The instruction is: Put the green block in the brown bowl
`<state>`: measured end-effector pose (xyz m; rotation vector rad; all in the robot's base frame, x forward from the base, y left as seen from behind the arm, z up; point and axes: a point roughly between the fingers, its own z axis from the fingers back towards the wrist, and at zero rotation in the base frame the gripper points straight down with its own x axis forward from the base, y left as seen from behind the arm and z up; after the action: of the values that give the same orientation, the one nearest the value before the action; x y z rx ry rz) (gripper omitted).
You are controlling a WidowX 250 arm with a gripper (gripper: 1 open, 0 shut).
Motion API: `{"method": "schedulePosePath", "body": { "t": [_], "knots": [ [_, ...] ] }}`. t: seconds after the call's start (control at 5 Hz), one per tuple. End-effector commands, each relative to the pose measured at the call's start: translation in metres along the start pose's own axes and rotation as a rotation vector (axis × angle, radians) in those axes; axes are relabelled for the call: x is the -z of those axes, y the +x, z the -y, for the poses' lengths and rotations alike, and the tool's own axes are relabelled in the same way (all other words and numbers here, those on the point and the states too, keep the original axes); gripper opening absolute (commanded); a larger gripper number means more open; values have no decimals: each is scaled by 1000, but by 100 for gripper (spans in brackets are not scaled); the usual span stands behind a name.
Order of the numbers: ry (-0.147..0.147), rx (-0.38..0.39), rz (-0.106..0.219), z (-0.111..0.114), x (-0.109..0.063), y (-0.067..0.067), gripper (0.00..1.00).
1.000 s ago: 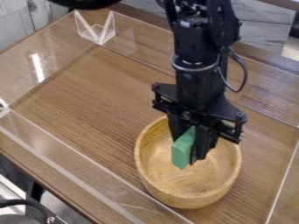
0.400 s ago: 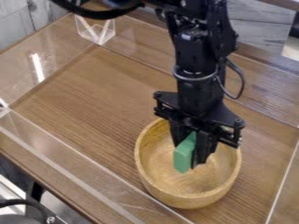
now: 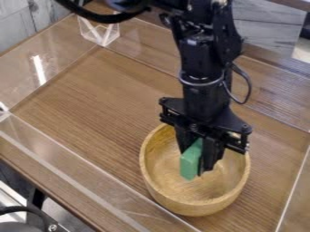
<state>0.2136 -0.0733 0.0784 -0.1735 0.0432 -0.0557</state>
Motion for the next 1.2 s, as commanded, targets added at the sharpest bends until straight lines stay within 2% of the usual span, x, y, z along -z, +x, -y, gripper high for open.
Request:
{"method": "schedulePosePath", "body": {
  "t": [0.0,1.0],
  "knots": [
    [-12,-5,30,0,-5,7,0],
    [-38,-7,10,-4,3,11,0]
  ]
}}
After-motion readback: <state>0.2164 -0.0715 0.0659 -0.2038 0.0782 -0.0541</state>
